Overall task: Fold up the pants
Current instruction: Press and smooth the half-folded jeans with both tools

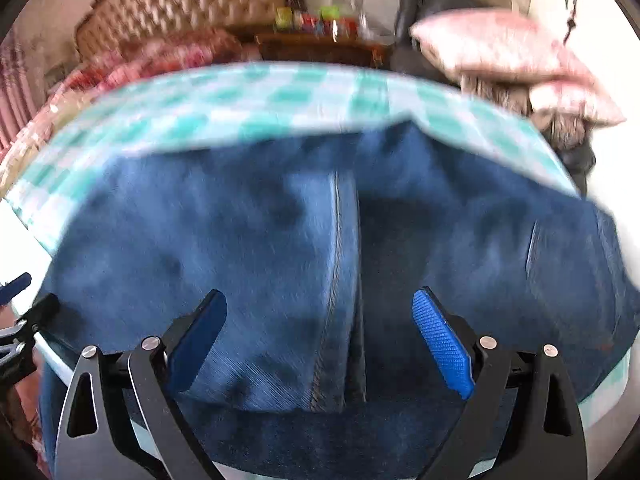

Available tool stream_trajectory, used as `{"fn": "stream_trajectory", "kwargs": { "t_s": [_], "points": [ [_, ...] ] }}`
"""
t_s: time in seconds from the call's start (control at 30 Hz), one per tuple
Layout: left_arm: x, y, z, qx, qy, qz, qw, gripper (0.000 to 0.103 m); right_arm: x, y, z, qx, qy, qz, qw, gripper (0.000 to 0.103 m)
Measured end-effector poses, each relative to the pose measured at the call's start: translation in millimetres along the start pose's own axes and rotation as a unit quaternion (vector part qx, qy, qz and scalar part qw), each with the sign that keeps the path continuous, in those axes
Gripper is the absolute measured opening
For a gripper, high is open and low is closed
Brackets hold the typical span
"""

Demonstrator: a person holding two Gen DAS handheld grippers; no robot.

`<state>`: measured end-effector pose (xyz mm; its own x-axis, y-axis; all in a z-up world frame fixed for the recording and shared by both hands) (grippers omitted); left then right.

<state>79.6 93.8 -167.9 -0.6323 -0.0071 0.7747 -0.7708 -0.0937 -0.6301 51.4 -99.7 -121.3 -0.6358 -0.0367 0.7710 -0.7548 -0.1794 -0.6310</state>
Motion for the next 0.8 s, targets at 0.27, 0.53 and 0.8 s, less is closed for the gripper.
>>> {"fn": "stream_trajectory", "kwargs": {
  "t_s": [0.27,0.53,0.8],
  "points": [
    [25,-16,28,-0.032,0.034,0.032,0.9984,0.057,-20,-51,-31,0.022,-0.017,0.002,1.000,0.090],
    [11,-40,17,0.000,0.061,0.024,0.9978,0.044,-55,-22,-7,-0.007,-0.025,-0.054,0.998,0.091],
    [-53,-101,78,-0.129,0.101,-0.035,0.9859,0.045,-56,-22,-8,-0.002,-0.028,-0.062,0.998,0.091]
  ]
}}
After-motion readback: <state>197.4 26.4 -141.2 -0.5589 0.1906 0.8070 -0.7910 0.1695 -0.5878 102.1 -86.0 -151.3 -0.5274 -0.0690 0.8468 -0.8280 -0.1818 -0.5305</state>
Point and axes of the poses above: each gripper's, at about its wrist camera, not at the fingertips, and x roughly against the way its jaws point, z to its right, y to its underside, the point moved 2 cm from there along -x, roughly the way its jaws point, and after that the axes turned 3 degrees about x, right-handed, at the moved point
